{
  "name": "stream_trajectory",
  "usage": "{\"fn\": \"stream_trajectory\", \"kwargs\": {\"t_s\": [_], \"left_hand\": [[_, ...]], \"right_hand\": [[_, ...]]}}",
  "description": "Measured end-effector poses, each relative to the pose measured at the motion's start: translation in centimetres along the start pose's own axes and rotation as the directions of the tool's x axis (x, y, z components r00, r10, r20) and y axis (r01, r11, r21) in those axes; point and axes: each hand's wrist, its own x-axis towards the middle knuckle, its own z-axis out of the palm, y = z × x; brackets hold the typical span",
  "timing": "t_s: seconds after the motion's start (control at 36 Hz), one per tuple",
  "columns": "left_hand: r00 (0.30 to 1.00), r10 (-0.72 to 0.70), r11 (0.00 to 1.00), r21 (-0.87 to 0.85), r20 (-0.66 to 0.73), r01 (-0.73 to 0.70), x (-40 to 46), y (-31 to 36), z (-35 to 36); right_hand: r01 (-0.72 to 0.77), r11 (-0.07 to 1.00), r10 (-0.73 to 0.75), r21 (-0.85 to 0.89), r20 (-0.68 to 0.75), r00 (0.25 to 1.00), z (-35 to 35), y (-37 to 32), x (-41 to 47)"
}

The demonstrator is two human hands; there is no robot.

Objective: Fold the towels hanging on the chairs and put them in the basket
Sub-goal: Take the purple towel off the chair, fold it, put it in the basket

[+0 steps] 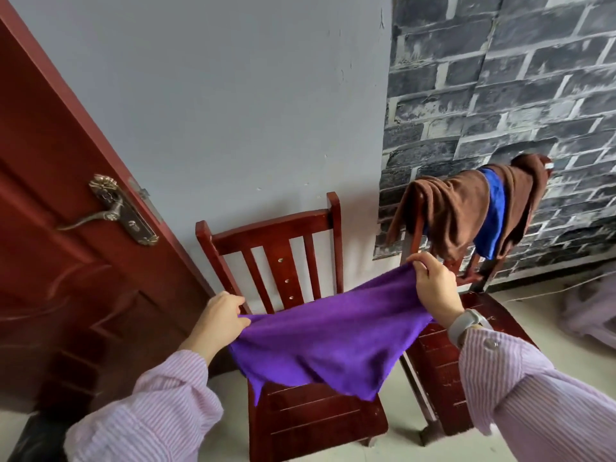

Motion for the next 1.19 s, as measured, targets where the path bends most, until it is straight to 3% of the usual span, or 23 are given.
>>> {"fn": "stream_trajectory", "kwargs": {"t_s": [0.11,0.22,0.28,0.36,0.44,0.53,0.64,0.75,0.81,0.86,0.94,1.0,1.11,1.19], "left_hand": [[0.988,-0.095,0.991,0.102,0.121,0.083,0.2,-0.5,1.6],[0.953,-0.182,0.983,0.048,0.242,0.175,0.6,-1.3,3.0],[0.924,-0.21,0.958,-0.121,0.319,0.259,0.5,-1.9,3.7],[0.877,-0.193,0.709,-0.556,0.44,0.435,-0.4,-2.7,5.2],[0.922,-0.163,0.587,-0.716,0.352,0.378,-1.2,-3.1,6.7],[0.956,-0.158,0.45,-0.844,0.247,0.293,-1.7,-2.6,6.8],[0.985,-0.127,0.37,-0.916,0.115,0.155,-1.6,-1.5,5.0],[0.993,-0.11,0.266,-0.961,0.043,0.071,-1.6,-0.5,2.9],[0.992,-0.109,0.28,-0.956,0.063,0.091,-1.5,-0.3,2.4],[0.988,-0.11,0.378,-0.916,0.104,0.138,-1.3,-0.7,2.5],[0.967,-0.116,0.634,-0.733,0.227,0.248,-1.1,-2.0,3.9],[0.92,-0.128,0.72,-0.603,0.37,0.343,-1.5,-3.0,5.8],[0.822,-0.134,0.631,-0.592,0.553,0.501,-2.9,-4.2,8.7],[0.835,-0.162,0.495,-0.689,0.525,0.53,-3.2,-4.1,9.4]], "right_hand": [[-0.027,1.0,0.027,0.005,0.069,0.997,0.0,0.1,-0.2],[-0.102,0.995,0.099,0.021,0.139,0.985,0.3,1.0,-0.6],[-0.151,0.988,0.142,0.038,0.18,0.973,0.2,2.1,-0.9],[-0.372,0.907,0.289,0.198,0.352,0.89,0.0,4.0,-1.8],[-0.486,0.846,0.347,0.219,0.465,0.814,0.2,5.6,-2.7],[-0.431,0.886,0.32,0.169,0.448,0.835,0.4,6.1,-3.2],[-0.254,0.962,0.221,0.097,0.263,0.939,0.2,5.6,-2.1],[-0.077,0.994,0.069,0.072,0.101,0.992,0.1,3.8,-1.3],[-0.037,0.994,0.032,0.1,0.051,0.998,0.1,3.3,-1.1],[-0.067,0.993,0.06,0.098,0.08,0.995,0.3,3.3,-0.9],[-0.12,0.991,0.132,-0.059,0.268,0.954,0.5,4.7,-1.0],[-0.153,0.979,0.198,-0.137,0.434,0.879,0.4,5.7,-1.9],[-0.277,0.949,0.313,-0.148,0.507,0.803,0.2,7.9,-3.5],[-0.445,0.895,0.385,-0.017,0.532,0.754,-0.1,8.2,-3.9]]}}
